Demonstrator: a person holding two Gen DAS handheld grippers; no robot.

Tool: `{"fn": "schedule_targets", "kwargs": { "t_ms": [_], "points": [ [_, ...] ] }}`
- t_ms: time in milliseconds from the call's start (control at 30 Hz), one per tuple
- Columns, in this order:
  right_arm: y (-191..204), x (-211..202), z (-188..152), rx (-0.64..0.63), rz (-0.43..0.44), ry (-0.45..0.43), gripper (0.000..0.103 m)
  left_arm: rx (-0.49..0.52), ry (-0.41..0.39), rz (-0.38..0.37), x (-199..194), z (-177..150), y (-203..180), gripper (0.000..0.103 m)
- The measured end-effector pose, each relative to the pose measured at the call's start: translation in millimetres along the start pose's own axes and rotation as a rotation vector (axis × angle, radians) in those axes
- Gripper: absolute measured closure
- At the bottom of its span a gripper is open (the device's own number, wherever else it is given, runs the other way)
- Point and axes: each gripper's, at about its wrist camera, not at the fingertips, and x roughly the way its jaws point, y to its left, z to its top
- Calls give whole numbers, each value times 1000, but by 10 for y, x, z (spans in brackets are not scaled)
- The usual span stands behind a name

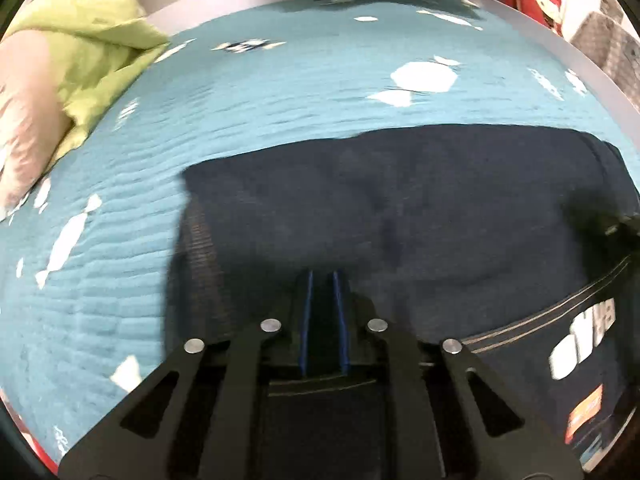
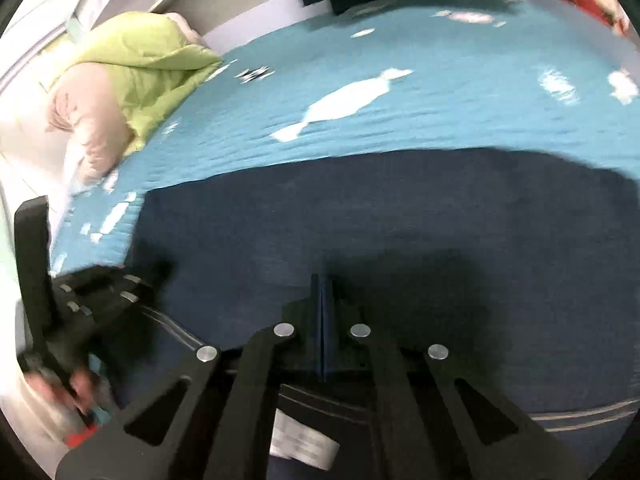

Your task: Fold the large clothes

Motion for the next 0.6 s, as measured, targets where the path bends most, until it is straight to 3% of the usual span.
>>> {"fn": "schedule_targets", "kwargs": {
  "t_ms": [33,133,233,300,367,433,533,600],
  "points": [
    [-102,-42,-23,-5,-64,-2,103,-24,6,32,10,-27,134,92],
    [-782,-145,-143,124,-189,-26,103,-75,17,3,63,-62,345,100],
    [-1113,-130,-228,269,-46,-63,103,-47,23,48,110,-54,245,101],
    [-1024,-233,-146,315,-51,-67,99,-49,28,50,6,9,211,100],
    [-787,-413,-14,272,16,-153,99,-80,-29,-11,-198,98,247,100],
    [-490,-472,158,207,70,-204,98,-53,-74,-14,-362,209,180,100],
    [-118,-331,414,114,153,-230,98,-23,-110,-45,-378,381,18,100],
    [123,-49,576,72,204,-201,98,-24,-112,-55,-246,510,-128,100]
  ]
}}
